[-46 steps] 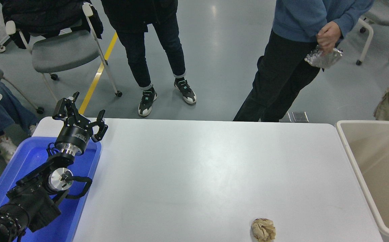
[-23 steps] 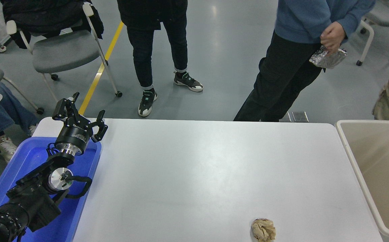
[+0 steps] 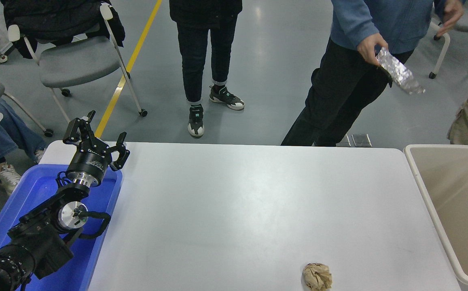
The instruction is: Dispose of the paper cup in the dustbin
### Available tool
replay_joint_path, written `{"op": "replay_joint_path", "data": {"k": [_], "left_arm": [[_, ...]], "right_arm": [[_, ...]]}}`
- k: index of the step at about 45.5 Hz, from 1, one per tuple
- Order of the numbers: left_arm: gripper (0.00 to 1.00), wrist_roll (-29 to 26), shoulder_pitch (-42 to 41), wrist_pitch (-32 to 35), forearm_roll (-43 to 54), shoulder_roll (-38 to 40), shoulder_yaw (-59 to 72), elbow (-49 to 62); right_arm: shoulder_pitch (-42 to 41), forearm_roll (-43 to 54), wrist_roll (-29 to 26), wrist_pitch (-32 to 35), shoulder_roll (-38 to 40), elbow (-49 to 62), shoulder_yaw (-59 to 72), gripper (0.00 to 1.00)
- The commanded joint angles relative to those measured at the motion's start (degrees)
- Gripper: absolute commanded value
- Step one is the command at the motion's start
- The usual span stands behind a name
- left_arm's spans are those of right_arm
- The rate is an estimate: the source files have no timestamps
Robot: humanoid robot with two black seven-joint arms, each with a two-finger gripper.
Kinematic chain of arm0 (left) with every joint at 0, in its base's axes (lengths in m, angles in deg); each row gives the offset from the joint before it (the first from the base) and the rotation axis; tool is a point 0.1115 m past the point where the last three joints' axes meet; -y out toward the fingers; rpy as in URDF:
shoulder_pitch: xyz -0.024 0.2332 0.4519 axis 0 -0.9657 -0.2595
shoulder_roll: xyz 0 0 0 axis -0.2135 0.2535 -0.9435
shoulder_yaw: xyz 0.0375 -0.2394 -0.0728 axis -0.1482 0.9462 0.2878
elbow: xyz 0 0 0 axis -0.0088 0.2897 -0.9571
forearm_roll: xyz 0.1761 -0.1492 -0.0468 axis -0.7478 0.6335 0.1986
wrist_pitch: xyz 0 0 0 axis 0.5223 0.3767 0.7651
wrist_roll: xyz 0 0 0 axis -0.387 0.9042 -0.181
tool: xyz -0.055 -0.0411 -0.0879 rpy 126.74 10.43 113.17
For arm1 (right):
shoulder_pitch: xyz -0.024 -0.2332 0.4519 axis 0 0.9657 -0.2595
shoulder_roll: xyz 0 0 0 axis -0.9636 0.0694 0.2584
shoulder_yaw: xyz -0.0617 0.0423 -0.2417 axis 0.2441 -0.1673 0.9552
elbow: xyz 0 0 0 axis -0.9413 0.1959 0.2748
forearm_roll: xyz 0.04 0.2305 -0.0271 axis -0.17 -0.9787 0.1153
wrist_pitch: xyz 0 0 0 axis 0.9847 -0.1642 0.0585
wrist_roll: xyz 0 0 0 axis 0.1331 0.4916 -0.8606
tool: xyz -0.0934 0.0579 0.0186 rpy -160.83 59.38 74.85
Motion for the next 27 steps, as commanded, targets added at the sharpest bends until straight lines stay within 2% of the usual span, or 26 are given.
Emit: {"op": "replay_joint_path", "data": {"k": [1,4,5,8,27], "left_arm": [[1.0,0.0,0.0,0.0,0.0,0.0,0.0,0.0],[1.0,0.0,0.1,0.0,0.0,0.0,0.0,0.0],[1.0,0.0,0.0,0.0,0.0,0.0,0.0,0.0],[1.0,0.0,0.0,0.0,0.0,0.0,0.0,0.0],[1.0,0.0,0.0,0.0,0.0,0.0,0.0,0.0]], "right_arm": [[0.3,-0.2,-0.3,-0.5,-1.3,1.4,-0.4,0.57],[0.2,-0.8,-0.3,-0.6,-2.6,3.3,-1.1,0.85],[0.2,-1.0,-0.2,-0.6,-2.9,3.9,-1.4,0.91],[0.2,-1.2,-0.3,-0.4,-3.7,4.8,-1.8,0.97],[-0.1,-1.3,-0.2,0.2,-4.1,4.8,-2.2,0.99]]}}
